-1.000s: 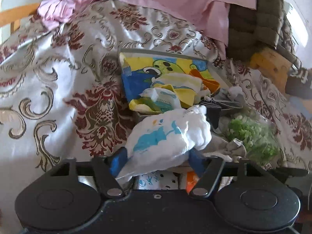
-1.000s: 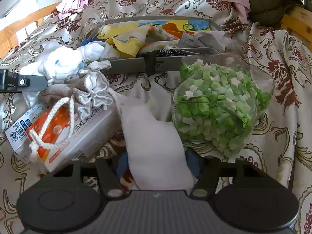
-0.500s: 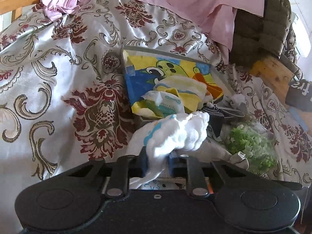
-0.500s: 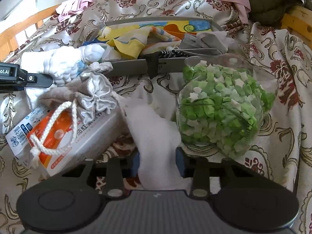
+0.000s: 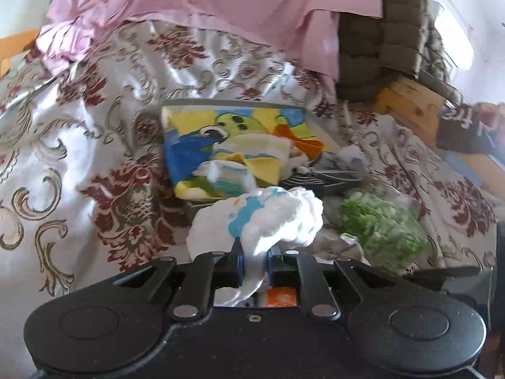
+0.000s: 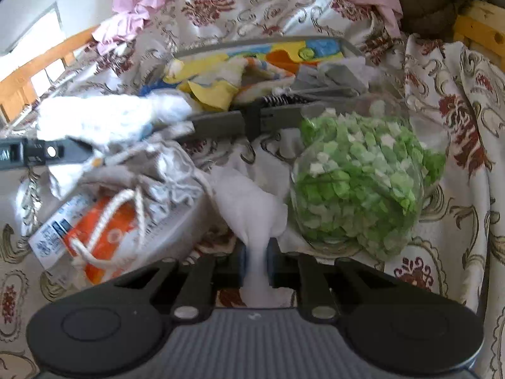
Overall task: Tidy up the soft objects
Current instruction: 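Grasp the white printed drawstring bag with the left tool while the right tool grasps the white cloth, then lift the bag and cloth with both tools toward the glass tray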
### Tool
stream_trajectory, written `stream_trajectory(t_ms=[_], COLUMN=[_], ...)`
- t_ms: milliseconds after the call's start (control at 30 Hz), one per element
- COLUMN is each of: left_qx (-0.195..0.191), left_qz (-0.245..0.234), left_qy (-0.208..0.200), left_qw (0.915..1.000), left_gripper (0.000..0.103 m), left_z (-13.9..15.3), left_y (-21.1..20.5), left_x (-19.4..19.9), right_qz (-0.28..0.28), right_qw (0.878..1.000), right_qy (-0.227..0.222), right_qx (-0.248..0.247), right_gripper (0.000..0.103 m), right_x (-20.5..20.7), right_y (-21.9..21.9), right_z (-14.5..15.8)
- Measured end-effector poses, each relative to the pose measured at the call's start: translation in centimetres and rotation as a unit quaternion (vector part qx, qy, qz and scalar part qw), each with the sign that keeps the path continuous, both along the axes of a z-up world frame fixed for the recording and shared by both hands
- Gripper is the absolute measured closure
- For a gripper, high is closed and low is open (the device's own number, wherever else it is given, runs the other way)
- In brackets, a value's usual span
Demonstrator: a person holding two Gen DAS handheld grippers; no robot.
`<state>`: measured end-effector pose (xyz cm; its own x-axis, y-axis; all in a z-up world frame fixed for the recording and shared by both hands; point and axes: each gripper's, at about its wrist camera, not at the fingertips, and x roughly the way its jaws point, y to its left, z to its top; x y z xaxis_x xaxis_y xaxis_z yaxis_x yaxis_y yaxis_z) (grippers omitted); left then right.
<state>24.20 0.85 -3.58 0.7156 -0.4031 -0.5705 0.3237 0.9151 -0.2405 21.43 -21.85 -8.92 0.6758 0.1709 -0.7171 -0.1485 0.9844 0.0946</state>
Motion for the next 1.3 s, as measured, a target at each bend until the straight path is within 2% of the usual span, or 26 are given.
stream_trajectory(t_ms=[333,500,667,933,1167,1300], left_qx=[-0.006,-0.031,-0.045,-0.092,-0.097,-0.097], left_qz=[-0.032,-0.038,-0.024,0.003,0.047,0.068], left_qy=[-0.019,-0.029,-0.049,-0.066,-0.098,-0.110], left_qw=[0.9993,0.9984,0.9975,0.9936,0.9893,0.9869], left_gripper=[0.089,0.089,0.089,0.089,0.089,0.089], left_z=[1.0,2.1,3.6,5.6,7.9,9.0], left_y=[-1.3,-1.4,-1.5,-0.8,-0.5,-0.5], left_x=[-1.9,-2.9,-4.0,-5.2,-6.4,-5.8], right_qz=[-0.006,-0.018,-0.027,-0.045,-0.049,-0.043], right_qw=[0.998,0.996,0.992,0.985,0.980,0.975], right_qy=[-0.048,-0.072,-0.102,-0.131,-0.162,-0.180], right_qx=[0.031,0.054,0.071,0.101,0.108,0.121], right_gripper=[0.089,0.089,0.089,0.089,0.088,0.088], right_x=[-1.0,-1.7,-2.4,-3.3,-4.1,-3.5], right_y=[-0.2,-0.4,-0.5,-0.1,0.9,1.6], right_z=[2.7,4.6,6.5,9.3,12.0,13.3])
